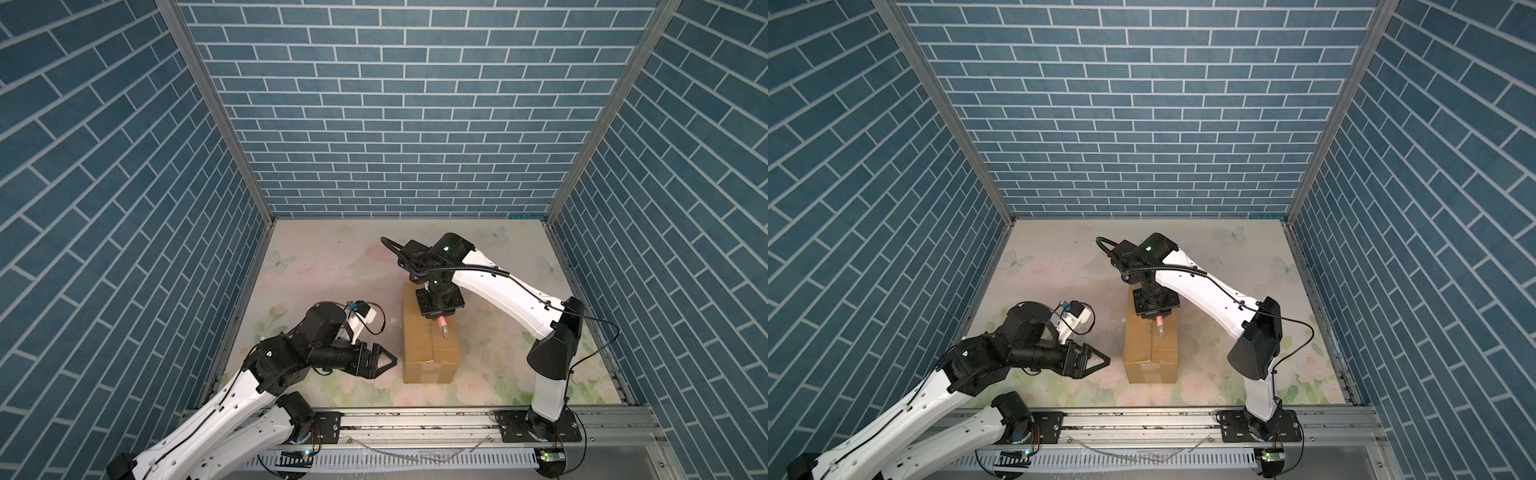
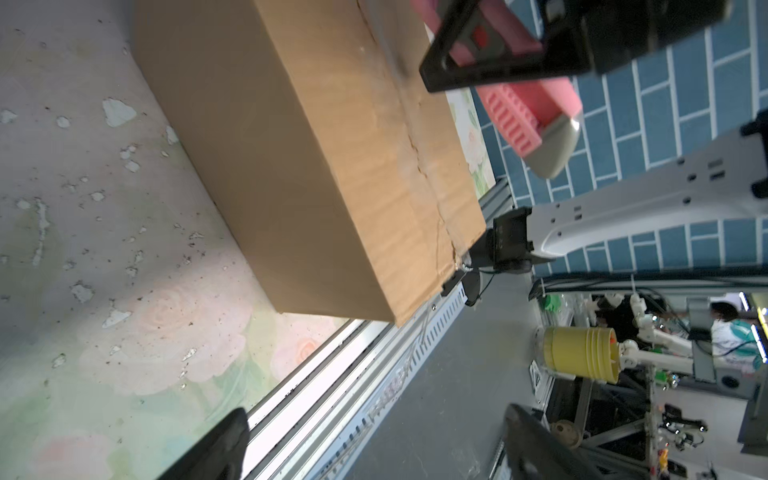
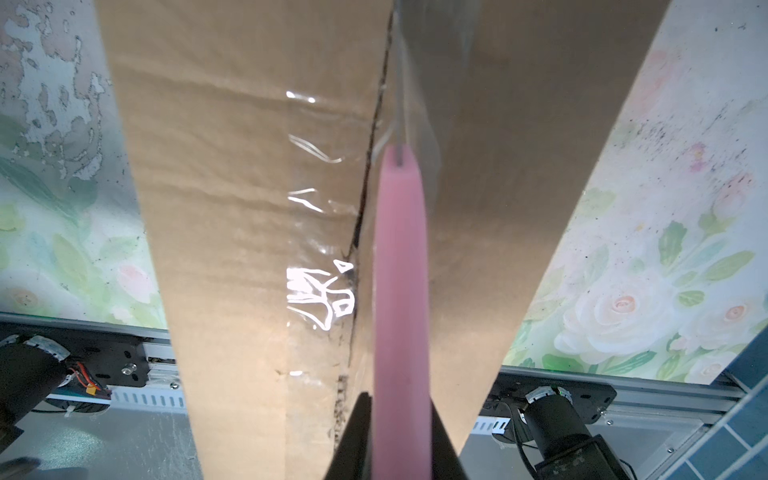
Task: Unpack the express box
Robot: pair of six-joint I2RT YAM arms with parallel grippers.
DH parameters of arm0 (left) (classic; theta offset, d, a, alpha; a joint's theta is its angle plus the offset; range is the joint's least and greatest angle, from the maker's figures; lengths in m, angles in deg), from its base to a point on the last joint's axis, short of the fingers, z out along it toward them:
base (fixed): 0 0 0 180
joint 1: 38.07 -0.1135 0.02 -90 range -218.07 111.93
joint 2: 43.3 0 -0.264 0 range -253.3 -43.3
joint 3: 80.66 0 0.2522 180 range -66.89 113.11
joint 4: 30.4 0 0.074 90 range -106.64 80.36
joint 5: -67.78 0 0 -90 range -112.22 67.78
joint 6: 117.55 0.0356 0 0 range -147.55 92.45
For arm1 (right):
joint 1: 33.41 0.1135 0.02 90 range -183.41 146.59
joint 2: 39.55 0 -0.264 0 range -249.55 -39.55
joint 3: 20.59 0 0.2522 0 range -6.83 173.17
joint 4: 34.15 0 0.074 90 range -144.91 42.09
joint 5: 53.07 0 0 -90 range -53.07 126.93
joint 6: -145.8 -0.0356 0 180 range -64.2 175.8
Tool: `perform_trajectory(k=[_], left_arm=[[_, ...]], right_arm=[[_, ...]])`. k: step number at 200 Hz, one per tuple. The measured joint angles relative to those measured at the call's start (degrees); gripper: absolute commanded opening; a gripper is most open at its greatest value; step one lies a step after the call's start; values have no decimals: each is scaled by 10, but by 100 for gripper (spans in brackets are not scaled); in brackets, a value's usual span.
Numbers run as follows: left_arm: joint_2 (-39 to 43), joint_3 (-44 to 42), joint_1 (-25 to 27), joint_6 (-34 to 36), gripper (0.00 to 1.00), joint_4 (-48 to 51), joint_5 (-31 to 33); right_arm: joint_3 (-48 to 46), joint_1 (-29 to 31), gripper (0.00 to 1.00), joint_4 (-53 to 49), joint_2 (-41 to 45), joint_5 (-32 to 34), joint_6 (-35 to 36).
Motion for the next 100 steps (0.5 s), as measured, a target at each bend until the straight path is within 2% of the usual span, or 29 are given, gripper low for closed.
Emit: perform_trajectory(k=[45,100], left_arm=[[-13,-51,104,-39,100,-30,80],[-46,-59,272,-73,99,-89,293]], right_arm=[[0,-2,0,0,0,-5,0],[0,-2,0,-1,0,-7,0]])
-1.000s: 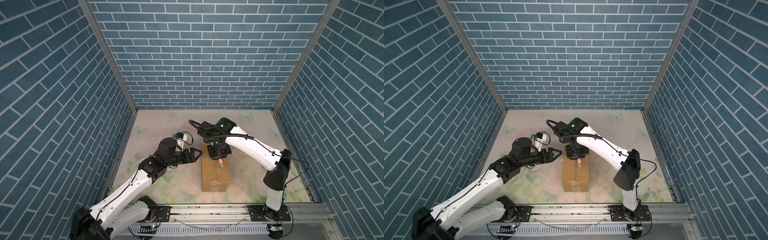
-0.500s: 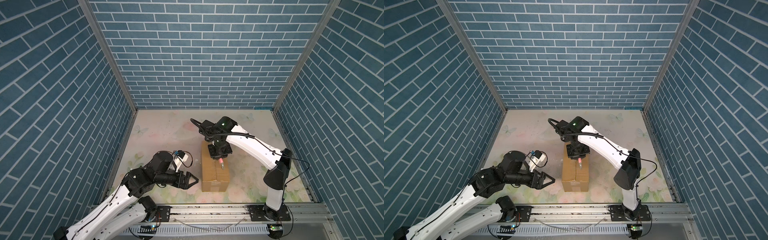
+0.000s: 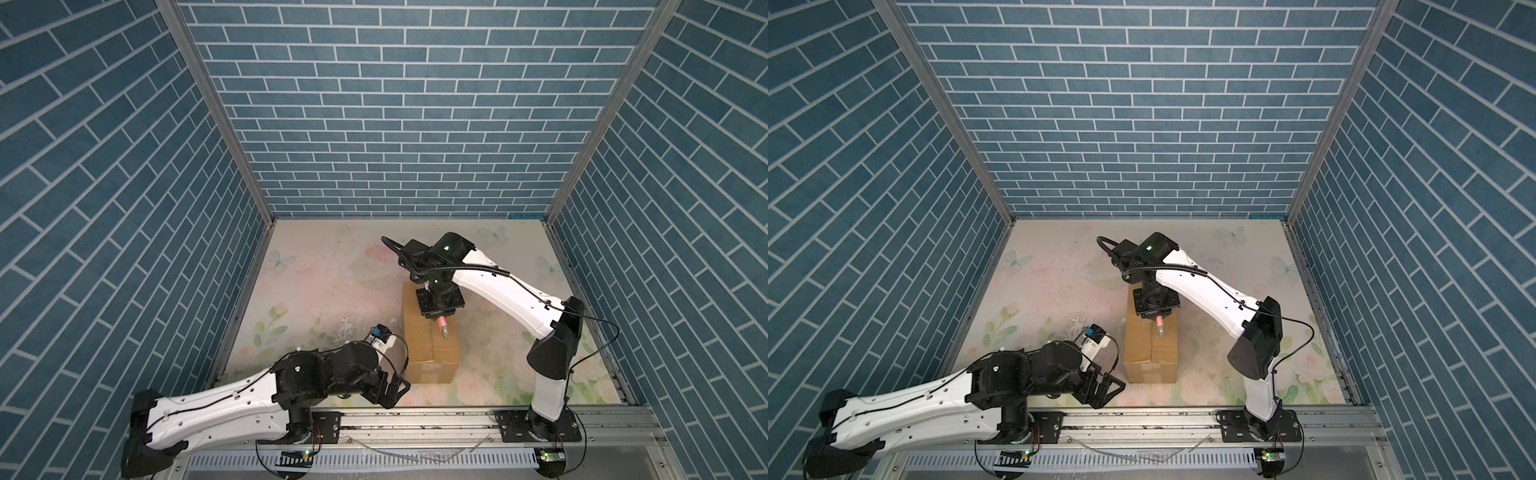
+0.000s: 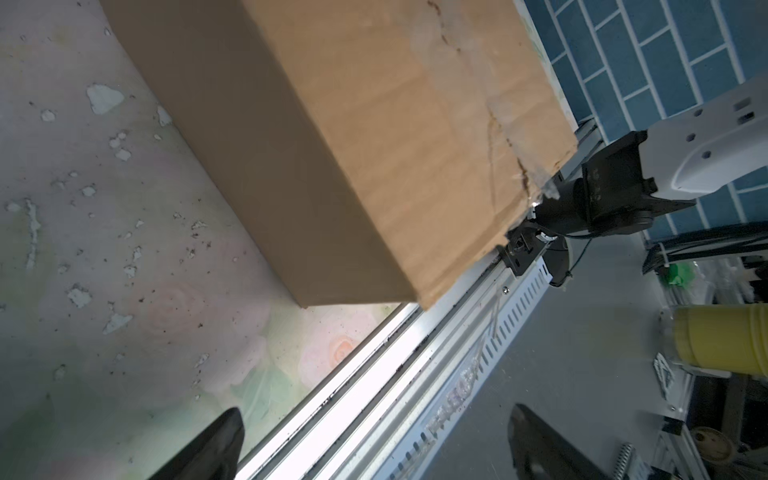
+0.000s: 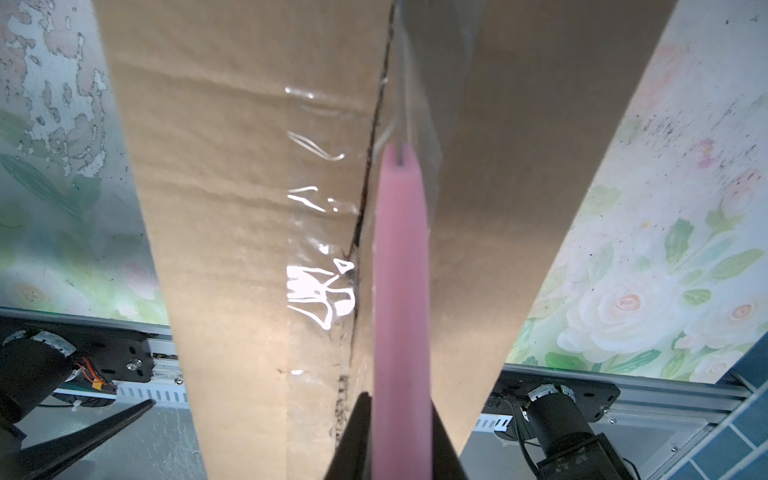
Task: Unpack the express box
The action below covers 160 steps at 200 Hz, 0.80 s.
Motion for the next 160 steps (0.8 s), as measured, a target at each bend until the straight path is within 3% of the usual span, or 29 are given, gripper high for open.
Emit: perform_trajectory(k=[69,160], left_arm=[[-85,-20,16,-7,98,-104,132],[-105,-47,24,-24,98,-187,192]], right_arm=[[0,0,0,-1,0,-1,0],[0,-5,0,-1,-3,-35,0]])
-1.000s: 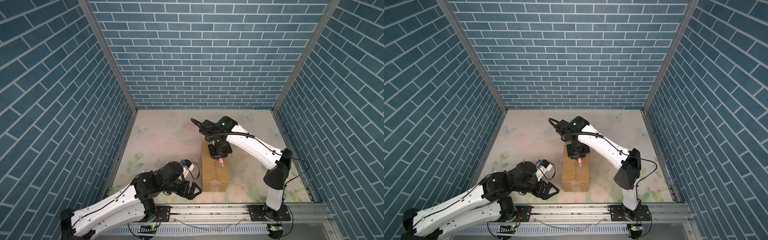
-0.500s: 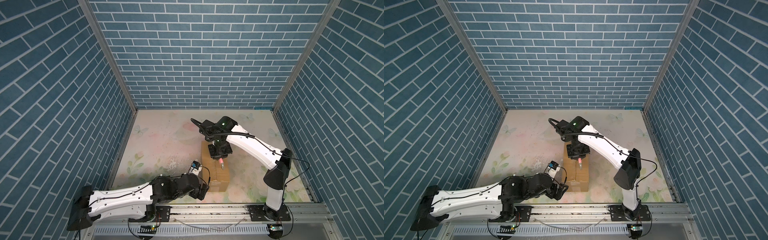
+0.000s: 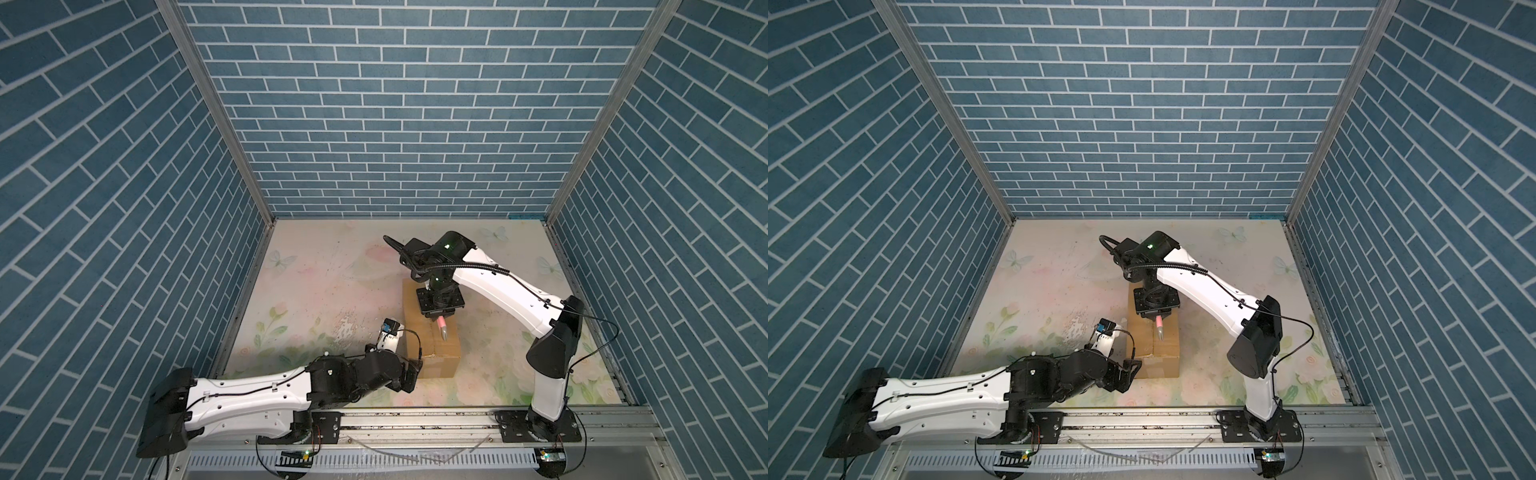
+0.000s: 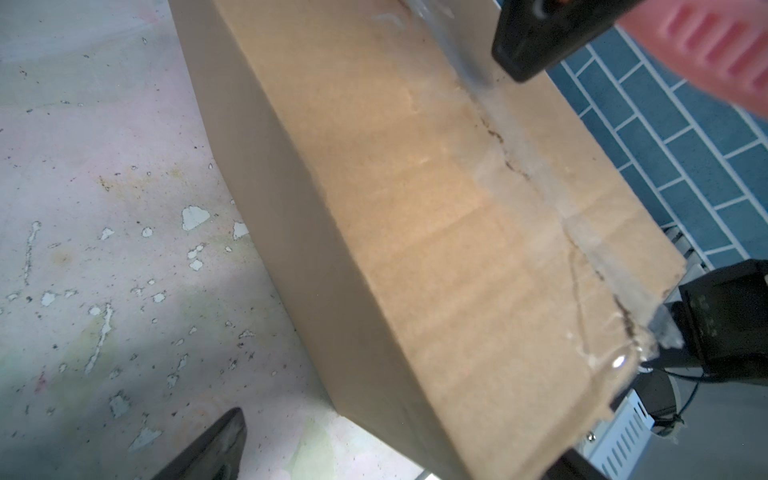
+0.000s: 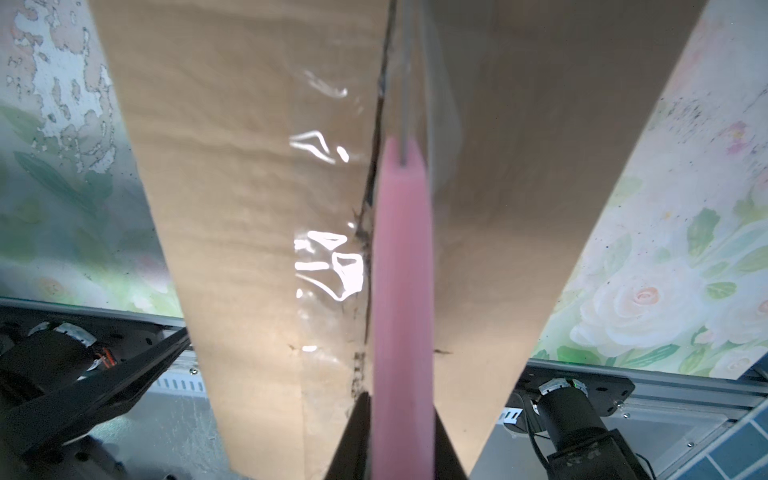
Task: Unpack the express box
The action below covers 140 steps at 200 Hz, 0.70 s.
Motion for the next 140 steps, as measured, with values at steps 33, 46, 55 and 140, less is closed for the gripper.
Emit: perform_trajectory(k=[33,46,55,140], left_arm=[[-13,-5,0,-3,98,-27,22],[-14,-5,0,-3,98,-31,28],[-14,-5,0,-3,98,-34,31],[-15,-9,0,-3,99,-43,46]], right_arm=[[0,0,0,-1,0,-30,0],[-4,0,0,0,0,-38,-2],[-10,0,0,0,0,-43,-2],[-68,1,0,-2,28,-77,-2]])
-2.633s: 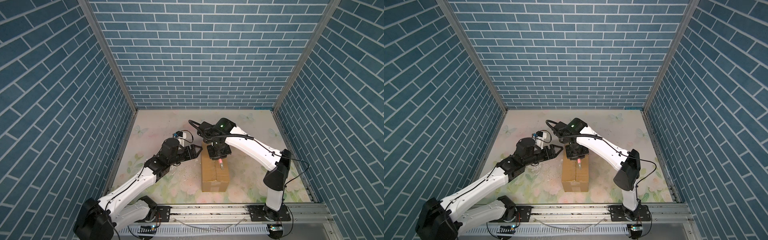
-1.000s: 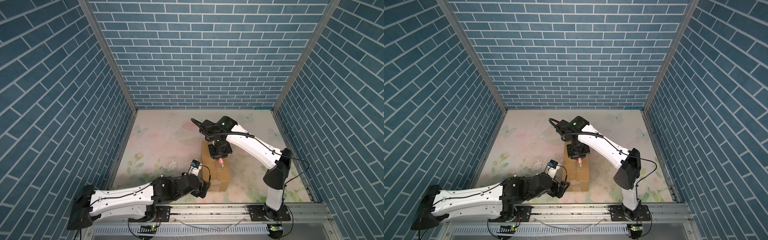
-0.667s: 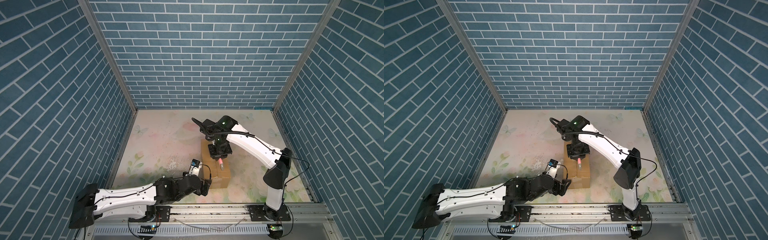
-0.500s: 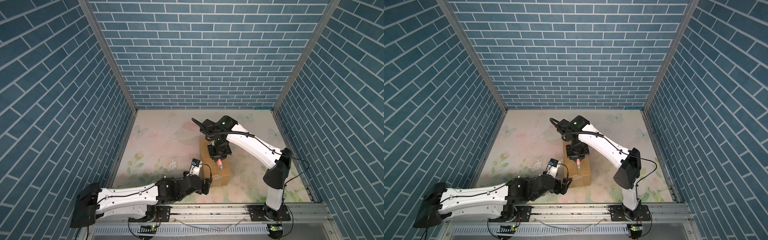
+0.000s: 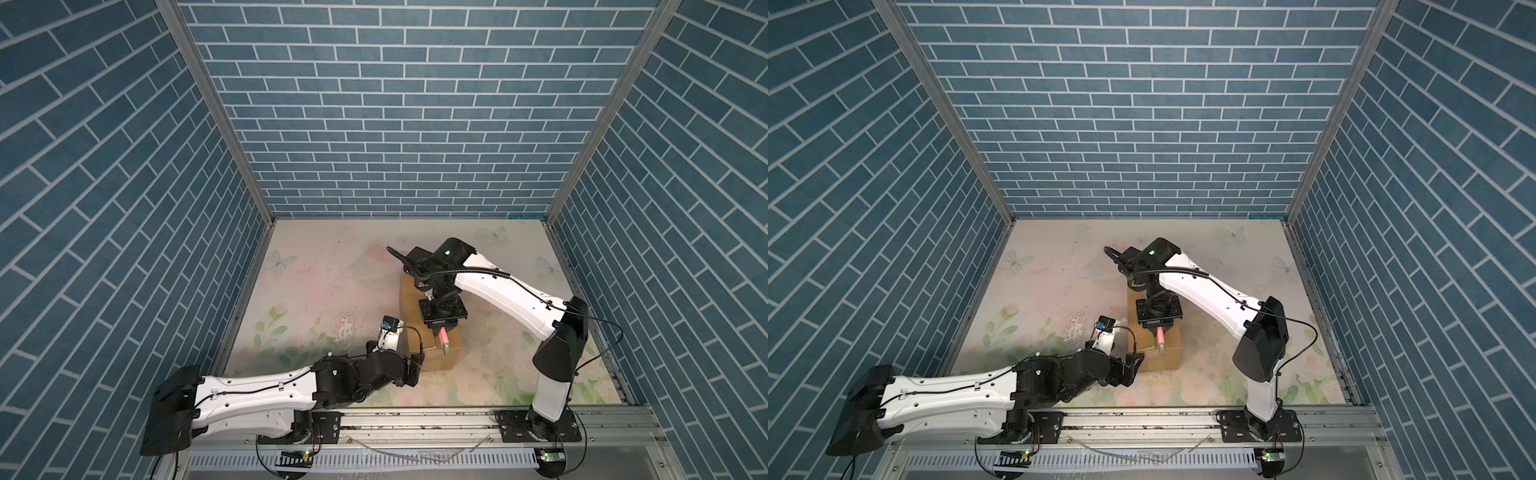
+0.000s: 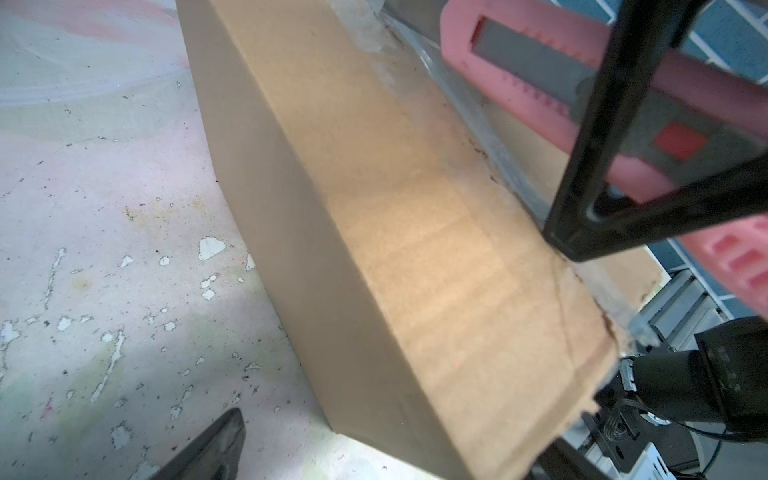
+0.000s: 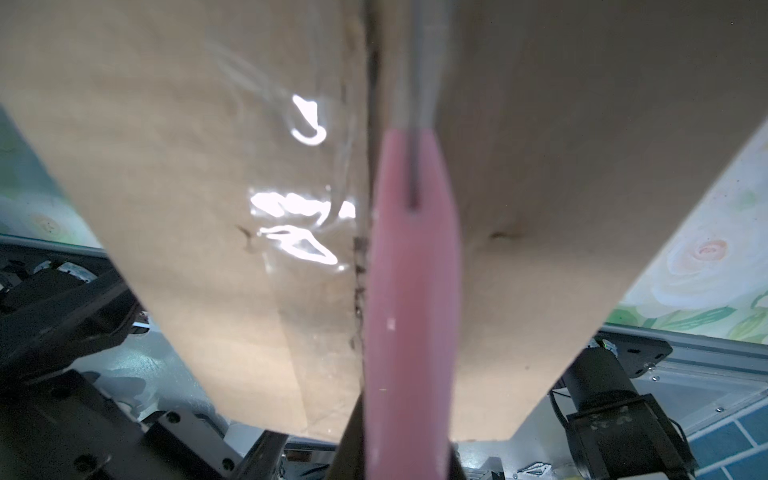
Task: Unpack the express box
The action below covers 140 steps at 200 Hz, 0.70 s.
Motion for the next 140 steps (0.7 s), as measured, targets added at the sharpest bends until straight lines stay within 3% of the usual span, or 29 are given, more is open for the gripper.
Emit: perform_trajectory(k=[81,140], left_arm=[[-4,0,-4,-1,100,-12,26],[-22,0,-39,-4,100,-46,-2]], right_arm=[[-5,7,0,-6,27,-13,-17],[-10,10,0,-5,93,26,-40]])
